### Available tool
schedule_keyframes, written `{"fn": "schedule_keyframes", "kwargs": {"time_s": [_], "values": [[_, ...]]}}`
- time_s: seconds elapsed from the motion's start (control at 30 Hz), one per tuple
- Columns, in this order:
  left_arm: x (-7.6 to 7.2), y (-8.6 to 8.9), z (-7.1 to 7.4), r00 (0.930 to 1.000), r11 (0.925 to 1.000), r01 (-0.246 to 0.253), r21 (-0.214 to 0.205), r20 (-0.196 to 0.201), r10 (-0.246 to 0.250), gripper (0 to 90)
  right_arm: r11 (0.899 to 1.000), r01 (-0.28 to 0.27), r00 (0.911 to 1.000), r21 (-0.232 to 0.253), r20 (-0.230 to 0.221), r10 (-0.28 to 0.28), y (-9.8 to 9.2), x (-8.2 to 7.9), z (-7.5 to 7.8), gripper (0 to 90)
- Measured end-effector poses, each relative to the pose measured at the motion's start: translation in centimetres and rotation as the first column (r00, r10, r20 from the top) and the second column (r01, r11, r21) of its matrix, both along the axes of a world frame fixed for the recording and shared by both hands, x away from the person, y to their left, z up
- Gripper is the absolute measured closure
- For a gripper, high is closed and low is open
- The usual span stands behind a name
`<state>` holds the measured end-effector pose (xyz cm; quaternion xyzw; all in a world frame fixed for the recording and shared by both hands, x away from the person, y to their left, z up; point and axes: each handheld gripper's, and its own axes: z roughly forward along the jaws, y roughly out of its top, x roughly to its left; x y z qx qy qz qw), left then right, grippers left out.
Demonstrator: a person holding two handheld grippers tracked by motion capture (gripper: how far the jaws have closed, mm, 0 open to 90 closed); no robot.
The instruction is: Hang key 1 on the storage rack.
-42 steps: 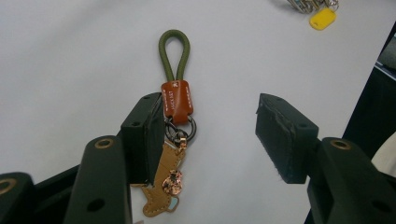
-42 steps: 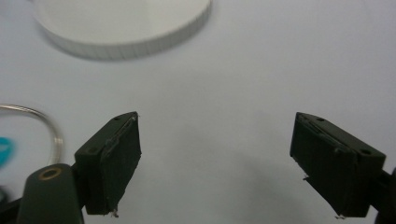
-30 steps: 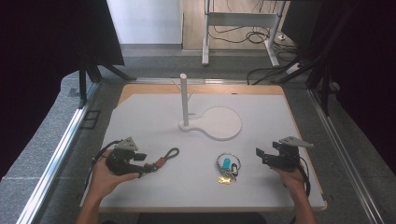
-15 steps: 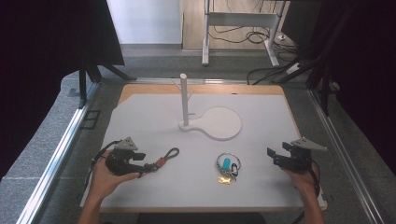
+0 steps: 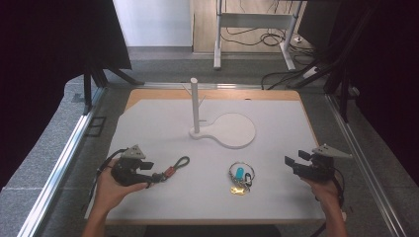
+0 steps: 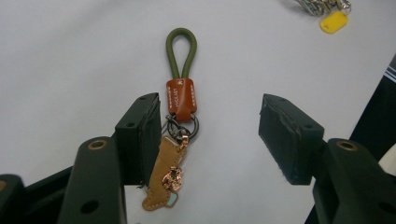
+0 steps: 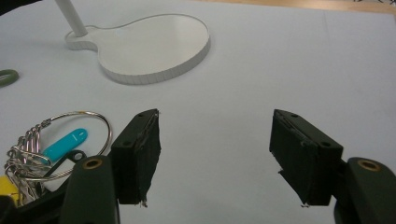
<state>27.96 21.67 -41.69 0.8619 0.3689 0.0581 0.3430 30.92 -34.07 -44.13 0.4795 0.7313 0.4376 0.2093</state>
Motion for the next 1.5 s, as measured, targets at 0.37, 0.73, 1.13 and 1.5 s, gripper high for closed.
{"fn": "schedule_keyframes", "kwargs": {"time_s": [0.37, 0.73, 1.13, 1.5], "values": [[1.9, -2.0, 1.3, 0.9994, 0.9982, 0.033, 0.050, -0.015, -0.032, 40.0, 1.000, -0.013, 0.9998, 0.012, 0.014, 0.013, -0.3, -0.4, 0.2, 35.3], [2.3, -3.2, 4.3, 0.9973, 0.9945, 0.073, 0.075, -0.004, -0.073, 40.2, 1.000, -0.019, 0.9997, 0.012, 0.016, 0.019, -0.1, -0.4, 0.3, 36.2], [4.0, -4.2, 3.6, 0.9935, 0.9849, 0.100, 0.141, -0.067, -0.091, 42.8, 0.999, -0.031, 0.9995, -0.019, -0.010, 0.030, 0.8, -0.1, -0.4, 35.9], [5.1, -6.0, 1.5, 0.9856, 0.9620, 0.121, 0.245, -0.145, -0.087, 45.8, 0.999, -0.019, 0.9994, -0.032, -0.029, 0.018, 0.8, 0.1, -0.9, 36.0]]}}
